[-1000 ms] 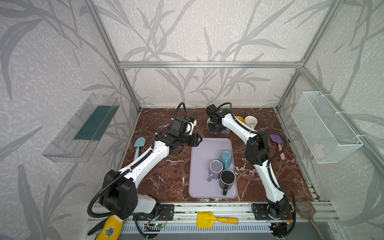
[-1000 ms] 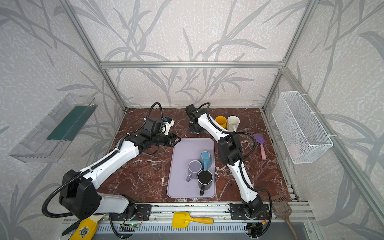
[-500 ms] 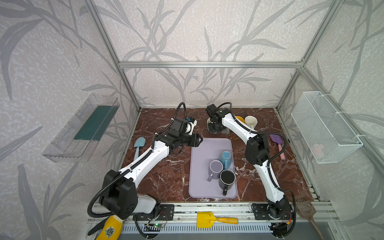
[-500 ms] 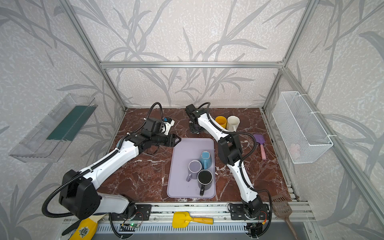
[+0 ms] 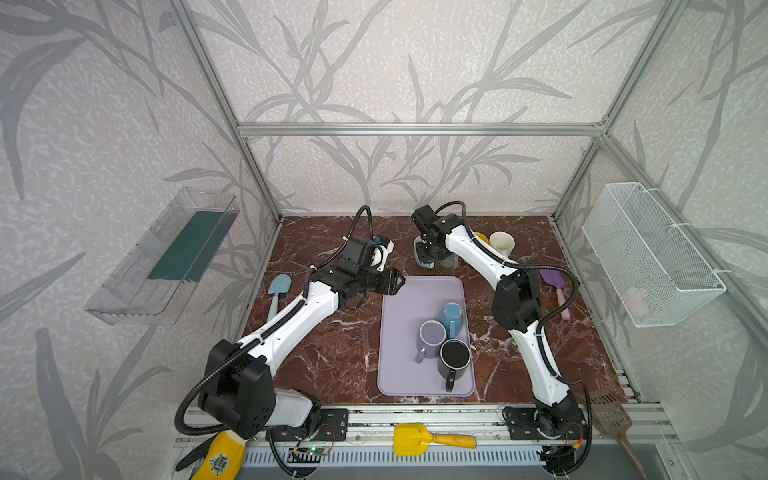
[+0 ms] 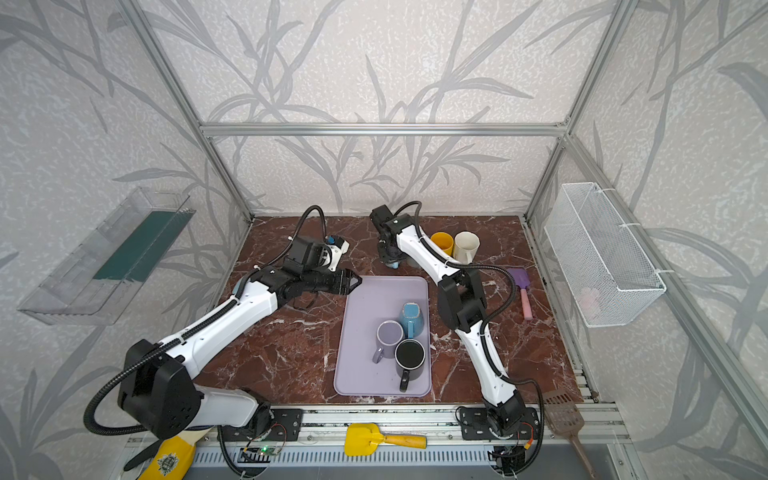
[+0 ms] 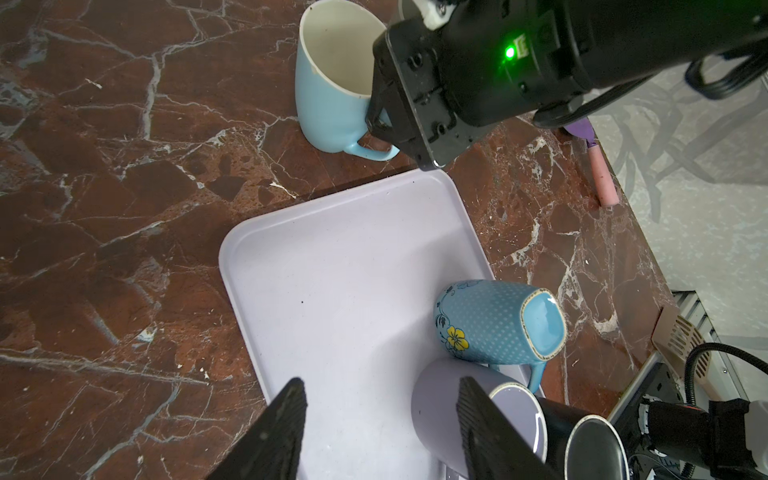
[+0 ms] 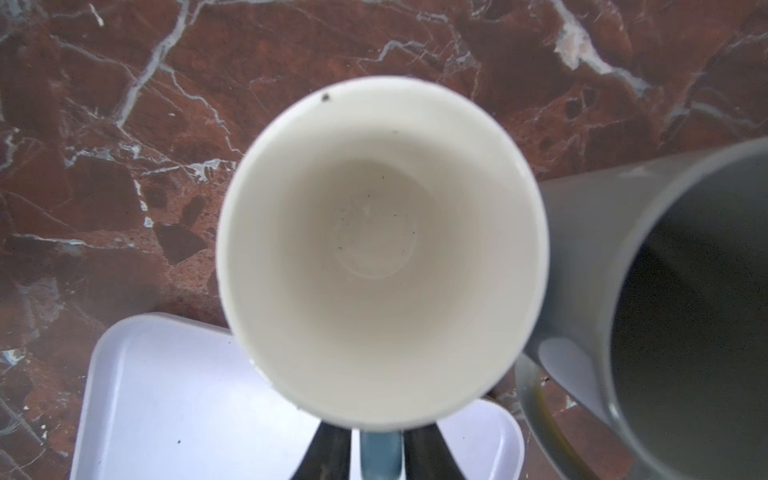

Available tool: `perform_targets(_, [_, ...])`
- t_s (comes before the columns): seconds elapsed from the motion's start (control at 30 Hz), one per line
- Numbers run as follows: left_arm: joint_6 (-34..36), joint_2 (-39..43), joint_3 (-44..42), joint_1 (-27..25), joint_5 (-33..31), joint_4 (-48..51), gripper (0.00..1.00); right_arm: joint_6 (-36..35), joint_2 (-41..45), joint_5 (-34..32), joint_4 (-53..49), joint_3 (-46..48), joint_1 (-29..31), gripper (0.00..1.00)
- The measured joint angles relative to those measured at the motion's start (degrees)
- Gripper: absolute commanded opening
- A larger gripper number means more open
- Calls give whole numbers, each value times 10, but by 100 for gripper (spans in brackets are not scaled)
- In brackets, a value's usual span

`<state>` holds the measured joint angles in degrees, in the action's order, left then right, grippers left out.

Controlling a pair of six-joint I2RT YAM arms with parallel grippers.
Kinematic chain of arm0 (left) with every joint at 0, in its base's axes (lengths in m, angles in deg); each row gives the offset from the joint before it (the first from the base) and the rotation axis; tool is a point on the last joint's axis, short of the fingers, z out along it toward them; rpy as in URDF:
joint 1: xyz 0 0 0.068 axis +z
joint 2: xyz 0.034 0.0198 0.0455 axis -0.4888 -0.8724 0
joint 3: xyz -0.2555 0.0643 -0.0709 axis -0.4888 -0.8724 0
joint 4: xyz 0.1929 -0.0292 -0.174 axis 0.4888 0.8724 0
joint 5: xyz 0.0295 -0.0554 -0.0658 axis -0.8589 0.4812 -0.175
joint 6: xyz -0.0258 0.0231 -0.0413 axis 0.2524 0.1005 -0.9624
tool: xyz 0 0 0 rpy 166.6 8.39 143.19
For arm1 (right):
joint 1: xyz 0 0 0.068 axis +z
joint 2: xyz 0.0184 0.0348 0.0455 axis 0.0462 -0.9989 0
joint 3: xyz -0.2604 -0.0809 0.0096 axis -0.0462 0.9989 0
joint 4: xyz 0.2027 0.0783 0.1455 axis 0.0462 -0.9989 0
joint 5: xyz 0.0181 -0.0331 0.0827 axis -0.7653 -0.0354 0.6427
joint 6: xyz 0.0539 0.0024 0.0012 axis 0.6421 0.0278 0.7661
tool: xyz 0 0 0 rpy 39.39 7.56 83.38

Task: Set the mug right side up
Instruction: 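Lower the light blue mug upright beside the grey mug, open right gripper, then move the right gripper over the upside-down blue floral mug on the tray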

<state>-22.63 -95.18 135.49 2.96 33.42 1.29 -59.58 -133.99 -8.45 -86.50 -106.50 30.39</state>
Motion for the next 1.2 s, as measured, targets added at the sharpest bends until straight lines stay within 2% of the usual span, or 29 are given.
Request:
perform_targets(0.43, [0, 0, 0, -1, -2, 2, 61, -6, 49, 3, 19, 42, 0, 34])
perform_targets(0.8, [0, 0, 0, -1, -6, 3, 62, -17, 122, 11, 52, 99, 0, 36])
perform_targets(1.2, [0, -9, 0, -1, -17, 1, 61, -37, 237, 17, 92, 256, 0, 43])
